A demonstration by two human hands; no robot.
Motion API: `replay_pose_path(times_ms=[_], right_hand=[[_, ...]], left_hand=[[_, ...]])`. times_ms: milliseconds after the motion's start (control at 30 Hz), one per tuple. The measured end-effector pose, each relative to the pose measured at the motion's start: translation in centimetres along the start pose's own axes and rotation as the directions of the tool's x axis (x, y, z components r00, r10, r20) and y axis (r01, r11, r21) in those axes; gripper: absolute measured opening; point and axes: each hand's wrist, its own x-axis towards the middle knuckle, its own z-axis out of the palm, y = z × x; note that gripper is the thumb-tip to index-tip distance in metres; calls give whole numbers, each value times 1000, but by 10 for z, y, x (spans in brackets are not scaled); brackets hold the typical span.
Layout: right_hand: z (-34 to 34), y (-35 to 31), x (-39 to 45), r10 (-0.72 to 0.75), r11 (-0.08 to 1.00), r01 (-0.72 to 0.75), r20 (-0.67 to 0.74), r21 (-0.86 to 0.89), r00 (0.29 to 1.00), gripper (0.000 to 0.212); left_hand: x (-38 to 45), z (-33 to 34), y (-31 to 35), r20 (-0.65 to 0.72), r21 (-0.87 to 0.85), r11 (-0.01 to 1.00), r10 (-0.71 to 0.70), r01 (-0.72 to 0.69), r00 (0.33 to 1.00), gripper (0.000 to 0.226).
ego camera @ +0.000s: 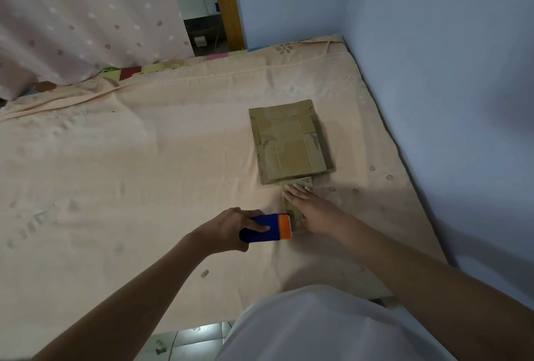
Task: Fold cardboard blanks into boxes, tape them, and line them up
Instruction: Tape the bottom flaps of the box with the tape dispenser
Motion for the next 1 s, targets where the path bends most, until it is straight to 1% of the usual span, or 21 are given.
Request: replay_pose_path(times_ms=[200,300,400,600,733,867,1000], right_hand=[[-2,2,2,-14,999,13,38,34,999,92],[-2,-1,6,1,995,-5,39,96,999,93],[2,-1,7,17,994,-20,31,109,999,96],[14,3,9,61,962,-52,-23,267,998,99],[18,9,11,68,958,-58,-25,281,997,98],[18,10,11,49,961,-37,-37,273,998,97],[20,13,13,63,956,-52,-28,288,998,98]], left_hand=[[-3,2,2,-14,-8,1000,-5,5,1000,63],[-2,0,2,-12,-10,1000,-5,5,1000,63],[0,-2,1,-8,-10,1000,-3,3,1000,63],[-3,1,-4,-9,-23,1000,-1,1,1000,65],[-6,-1,-7,1,-48,999,21,-21,1000,66],[-10,-3,-7,-10,-83,996,18,-19,1000,65],[-12,-1,-7,-18,-100,995,18,-19,1000,64]])
